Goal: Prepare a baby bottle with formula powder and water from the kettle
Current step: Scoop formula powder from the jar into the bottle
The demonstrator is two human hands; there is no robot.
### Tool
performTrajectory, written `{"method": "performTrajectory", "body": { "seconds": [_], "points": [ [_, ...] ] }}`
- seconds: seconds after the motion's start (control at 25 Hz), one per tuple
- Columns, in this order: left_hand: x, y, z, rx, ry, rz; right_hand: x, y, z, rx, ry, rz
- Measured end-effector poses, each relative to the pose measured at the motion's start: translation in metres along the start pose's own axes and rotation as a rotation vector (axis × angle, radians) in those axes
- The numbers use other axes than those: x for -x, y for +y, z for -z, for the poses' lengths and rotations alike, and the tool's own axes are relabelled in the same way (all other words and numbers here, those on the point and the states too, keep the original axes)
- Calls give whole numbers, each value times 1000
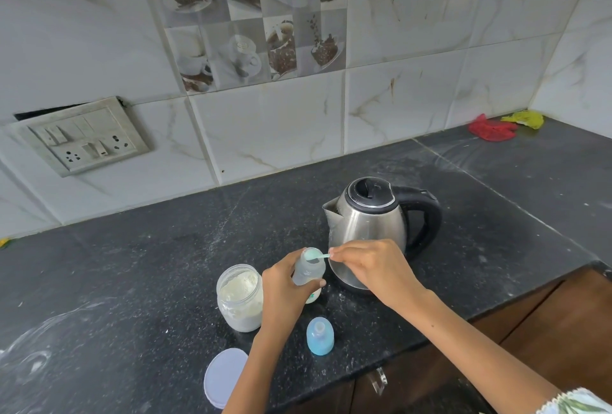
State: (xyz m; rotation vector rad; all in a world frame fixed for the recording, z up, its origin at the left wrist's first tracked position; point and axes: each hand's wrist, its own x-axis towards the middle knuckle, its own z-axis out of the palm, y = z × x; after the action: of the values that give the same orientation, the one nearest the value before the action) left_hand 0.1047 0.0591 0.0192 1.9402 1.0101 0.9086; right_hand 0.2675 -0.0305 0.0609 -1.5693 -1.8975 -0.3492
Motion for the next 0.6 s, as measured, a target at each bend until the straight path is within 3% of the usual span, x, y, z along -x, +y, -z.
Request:
{"method": "performTrajectory", "body": {
  "seconds": [0.6],
  "points": [
    [-1, -3, -6, -19, 18, 38, -1, 3, -4, -1, -24, -10]
  ]
}}
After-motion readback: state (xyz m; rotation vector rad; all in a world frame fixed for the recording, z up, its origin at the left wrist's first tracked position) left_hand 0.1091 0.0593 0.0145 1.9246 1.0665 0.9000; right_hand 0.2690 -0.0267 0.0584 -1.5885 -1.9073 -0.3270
